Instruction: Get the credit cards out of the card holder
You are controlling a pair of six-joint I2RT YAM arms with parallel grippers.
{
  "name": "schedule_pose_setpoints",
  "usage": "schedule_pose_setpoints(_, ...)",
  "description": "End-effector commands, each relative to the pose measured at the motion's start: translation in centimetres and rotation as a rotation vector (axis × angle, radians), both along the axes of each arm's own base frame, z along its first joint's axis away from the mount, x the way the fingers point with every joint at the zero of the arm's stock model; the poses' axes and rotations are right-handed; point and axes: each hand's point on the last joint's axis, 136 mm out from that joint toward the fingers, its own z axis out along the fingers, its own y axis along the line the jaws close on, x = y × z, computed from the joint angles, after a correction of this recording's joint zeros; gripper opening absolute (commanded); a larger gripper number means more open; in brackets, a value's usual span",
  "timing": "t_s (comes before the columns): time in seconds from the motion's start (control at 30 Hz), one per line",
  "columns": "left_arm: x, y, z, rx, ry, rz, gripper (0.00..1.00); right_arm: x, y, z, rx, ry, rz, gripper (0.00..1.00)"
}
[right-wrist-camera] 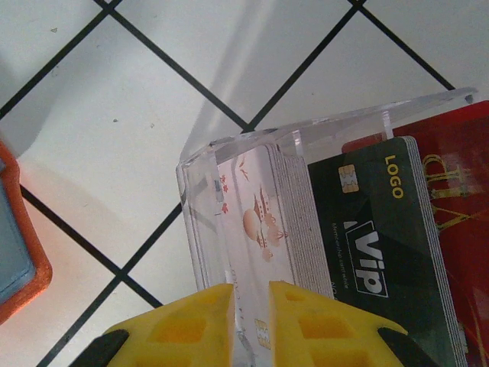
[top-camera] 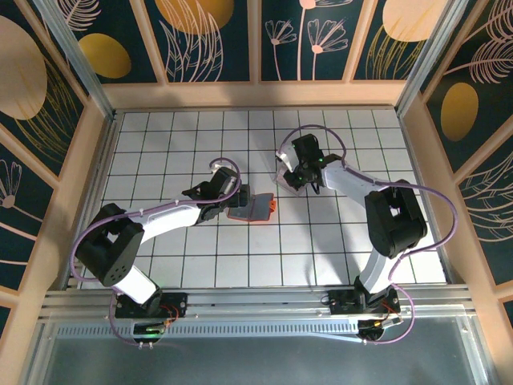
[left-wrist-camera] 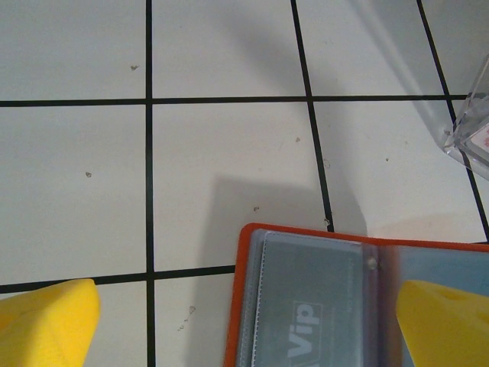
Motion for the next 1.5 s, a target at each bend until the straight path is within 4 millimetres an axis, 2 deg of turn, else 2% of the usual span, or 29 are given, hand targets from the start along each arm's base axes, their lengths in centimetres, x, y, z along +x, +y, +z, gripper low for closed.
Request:
schedule_pose_setpoints(0.0,0.5,0.5,0.7,-0.001,-0.014,0.035,0.99,0.9,-0.4,2.5,0.027,-0.043,-0.061,0.20)
schedule_pose_setpoints(0.1,0.6,0.8,0.9,-0.014,-0.015,0.057,0.99,1.3,-0.5,4.4,0.070,-0.073,-0.138,0.20)
schedule_pose_setpoints(0.23,0.7,2.0,1.1,-0.053,-0.018,0.126,0.99,2.0,-1.3,7.0,0.133,-0.127,-0.351,0.19)
schedule_pose_setpoints(0.33,0.7,3.2,1.4,-0.094,-0.023,0.183,0.99,1.2,-0.7,7.9,0.216,-0.110,-0.470,0.16)
schedule_pose_setpoints(0.47,0.5,5.2,1.9,-0.129,-0.054,0.264,0.99,-0.9,1.4,8.0,0.248,-0.090,-0.586,0.17)
schedule_pose_setpoints(0.73,-0.3,9.5,2.5,-0.201,-0.106,0.412,0.99,-5.1,8.3,4.8,0.307,0.032,-0.642,0.26)
schedule_pose_setpoints(0.87,-0.9,11.8,2.2,-0.236,-0.108,0.483,0.99,-6.8,12.8,2.9,0.260,0.071,-0.578,0.30)
schedule_pose_setpoints(0.97,-1.3,13.1,1.9,-0.242,-0.112,0.525,0.99,-7.6,15.3,1.4,0.199,0.072,-0.540,0.35)
schedule_pose_setpoints(1.13,-2.0,14.1,2.0,-0.246,-0.130,0.572,0.99,-8.2,17.1,-1.2,0.143,0.104,-0.515,0.40)
schedule_pose_setpoints(1.37,-2.8,15.4,2.6,-0.280,-0.185,0.626,0.99,-8.4,16.9,-3.6,0.116,0.118,-0.521,0.54)
schedule_pose_setpoints(1.47,-2.9,15.4,2.5,-0.276,-0.181,0.624,0.99,-8.5,17.2,-4.6,0.115,0.137,-0.515,0.56)
